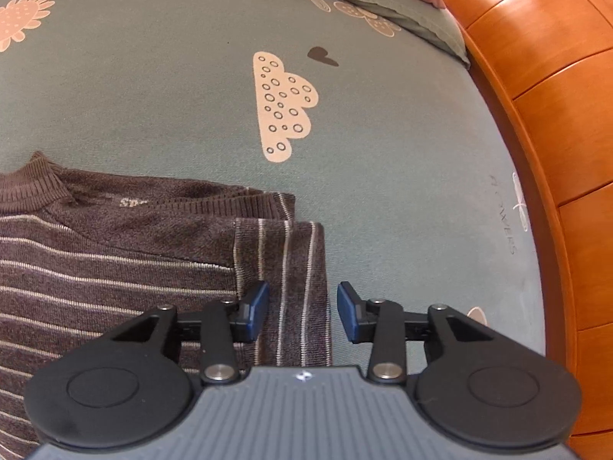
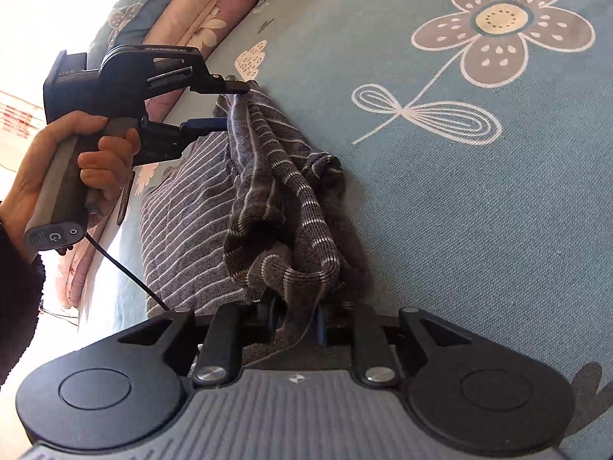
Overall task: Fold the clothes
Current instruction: 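Fold the sweater over onto itself, opening the left gripper while the right gripper holds, then open the right gripper and lift it off the folded sweater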
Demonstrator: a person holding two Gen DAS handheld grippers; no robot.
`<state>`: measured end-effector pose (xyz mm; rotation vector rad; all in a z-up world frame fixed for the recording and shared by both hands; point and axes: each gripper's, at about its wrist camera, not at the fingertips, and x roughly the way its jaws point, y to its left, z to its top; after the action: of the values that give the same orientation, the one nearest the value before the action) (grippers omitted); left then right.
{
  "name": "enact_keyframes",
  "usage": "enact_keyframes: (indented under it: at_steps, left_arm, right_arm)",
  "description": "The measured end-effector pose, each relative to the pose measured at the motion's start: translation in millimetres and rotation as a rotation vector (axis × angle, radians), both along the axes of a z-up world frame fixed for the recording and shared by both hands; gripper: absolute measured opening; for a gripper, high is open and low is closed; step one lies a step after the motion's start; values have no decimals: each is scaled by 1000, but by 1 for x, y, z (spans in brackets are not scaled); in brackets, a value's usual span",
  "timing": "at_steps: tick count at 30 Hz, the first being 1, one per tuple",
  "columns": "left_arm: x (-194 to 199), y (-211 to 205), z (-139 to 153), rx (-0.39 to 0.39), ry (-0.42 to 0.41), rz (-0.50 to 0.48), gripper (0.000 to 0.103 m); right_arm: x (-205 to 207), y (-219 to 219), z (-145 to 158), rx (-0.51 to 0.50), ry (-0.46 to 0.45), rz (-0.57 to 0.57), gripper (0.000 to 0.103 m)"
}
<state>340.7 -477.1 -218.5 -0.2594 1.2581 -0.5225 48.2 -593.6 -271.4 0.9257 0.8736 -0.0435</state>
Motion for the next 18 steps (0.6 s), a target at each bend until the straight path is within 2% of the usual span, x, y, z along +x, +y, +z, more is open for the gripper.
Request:
enact_keyframes:
  at_steps: [3,5,6,7,9,14,16,18]
  left_arm:
    - [-1,13,10,-86,-7,11,38]
    - [-3,27,20,-116,-36,6,38]
    - [-5,36,25,-117,-60,1,38]
    - [-7,46,31,-112,-88,-5,39]
    - [-13,67,37,-64,-149,-34,40]
    - [-29,114,30,128,-260,-80,40]
    - [-37,132,25,154,-296,-75,40]
    - [-43,144,21,148,-320,-81,40]
  right_arm:
    - [-1,1,7,-56,-3,17,28]
    - [0,-1,10,-74,-1,37,32]
    - [-1,-3,12,-79,3,39,38]
    - [-2,-4,14,-87,8,39,50]
    - [-6,-8,19,-110,19,51,56]
    - [-12,-24,36,-222,28,96,57]
    - [3,-31,46,-264,-12,121,57]
    - [30,-35,57,-301,-56,161,57]
